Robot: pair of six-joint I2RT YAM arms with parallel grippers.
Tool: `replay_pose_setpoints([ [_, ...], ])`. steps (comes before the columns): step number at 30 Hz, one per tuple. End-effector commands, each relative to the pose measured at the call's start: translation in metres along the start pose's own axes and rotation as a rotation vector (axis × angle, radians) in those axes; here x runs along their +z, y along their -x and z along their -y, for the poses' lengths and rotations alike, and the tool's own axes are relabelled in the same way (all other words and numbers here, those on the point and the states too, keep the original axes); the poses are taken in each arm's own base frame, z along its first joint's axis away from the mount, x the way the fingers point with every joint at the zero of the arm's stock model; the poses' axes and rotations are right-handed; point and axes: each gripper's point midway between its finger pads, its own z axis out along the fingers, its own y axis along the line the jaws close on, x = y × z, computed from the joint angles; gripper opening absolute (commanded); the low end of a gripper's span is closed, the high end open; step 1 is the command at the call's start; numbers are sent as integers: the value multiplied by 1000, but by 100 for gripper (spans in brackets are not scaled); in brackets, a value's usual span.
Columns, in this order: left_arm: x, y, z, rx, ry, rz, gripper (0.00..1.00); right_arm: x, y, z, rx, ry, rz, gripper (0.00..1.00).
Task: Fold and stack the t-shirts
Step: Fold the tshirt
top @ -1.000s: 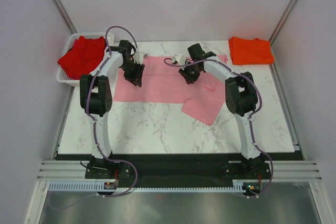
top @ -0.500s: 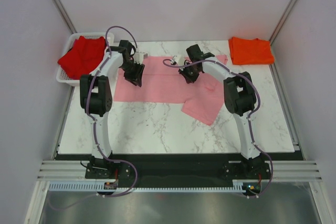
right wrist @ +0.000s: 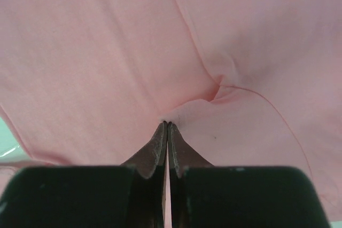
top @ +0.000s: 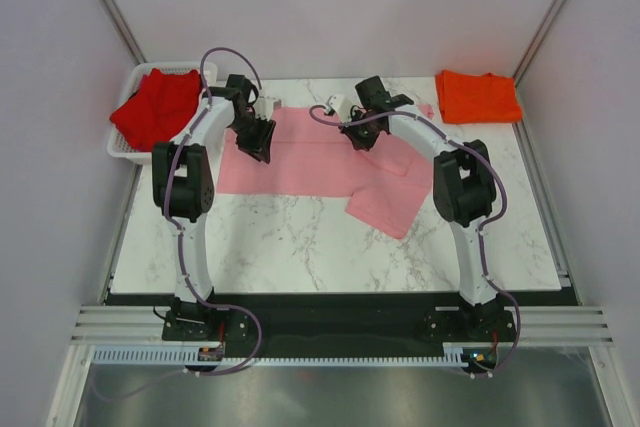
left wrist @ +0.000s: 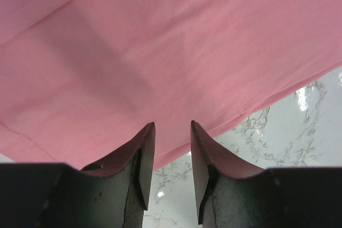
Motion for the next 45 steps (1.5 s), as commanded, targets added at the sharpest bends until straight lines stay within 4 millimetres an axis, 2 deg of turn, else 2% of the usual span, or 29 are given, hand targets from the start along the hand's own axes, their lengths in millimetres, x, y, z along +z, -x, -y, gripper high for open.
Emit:
replay_pose_setpoints([
  [1,-7,14,0,30,-7,43,40,-8,11,-4,-6,-4,27,7],
  [5,-7,14,1,34,-9,43,40,-9,20,-6,22,13,48,16],
  [8,-12,16,0,40,-2,54,40,-23,37,-5,40,14,84,41],
  [10,-18,19,2,53,3,68,40,-44,51,-7,35,17,125,45],
  [12,-26,23,3,72,11,87,41,-54,49,-16,22,43,135,45],
  [13,-29,25,3,78,19,94,41,-74,56,-18,2,31,165,45],
  [14,-36,28,3,89,28,109,41,-81,53,-21,-10,36,171,46],
  [15,-39,29,3,97,35,114,42,-79,35,-28,-27,55,140,45],
  [16,-43,28,2,97,43,116,46,-96,36,-31,-45,40,155,45],
  [17,-49,29,5,97,44,124,49,-99,27,-37,-60,50,145,45],
  [18,-50,27,6,93,43,123,51,-93,0,-50,-82,85,93,45],
  [19,-52,26,8,87,40,123,57,-108,-6,-56,-120,75,92,45],
  [20,-57,26,10,80,39,129,60,-111,-17,-63,-142,83,74,45],
  [21,-55,21,13,73,25,121,64,-107,-43,-77,-146,112,22,45],
  [22,-56,20,14,70,25,120,70,-119,-48,-81,-174,100,26,45],
  [23,-55,18,15,45,26,113,71,-122,-57,-86,-177,101,6,45],
  [24,-54,15,15,28,18,101,72,-120,-78,-99,-175,131,-33,45],
  [25,-52,12,17,18,3,89,72,-129,-83,-104,-200,128,-30,45],
  [27,-48,5,24,-33,-40,67,74,-135,-106,-120,-221,143,-53,45],
  [29,-48,1,32,-50,-85,64,78,-138,-119,-129,-259,149,-67,45],
  [30,-49,-3,38,-57,-114,64,94,-141,-130,-139,-271,162,-79,45],
  [31,-50,-5,42,-58,-141,67,100,-142,-135,-143,-289,170,-82,45],
  [32,-50,-9,45,-62,-175,66,100,-139,-146,-152,-315,195,-99,45],
  [34,-52,-10,49,-71,-202,71,100,-142,-151,-157,-347,199,-99,45],
  [36,-50,-13,46,-69,-185,58,100,-141,-160,-165,-381,225,-109,45],
  [39,-50,-16,40,-52,-147,51,94,-138,-169,-171,-416,238,-116,44],
  [41,-50,-17,36,-41,-124,47,81,-133,-173,-174,-430,236,-117,44],
  [42,-51,-18,35,-38,-118,47,70,-130,-173,-174,-438,235,-110,43],
  [45,-51,-24,30,-32,-89,30,54,-120,-175,-178,-456,243,-104,42],
])
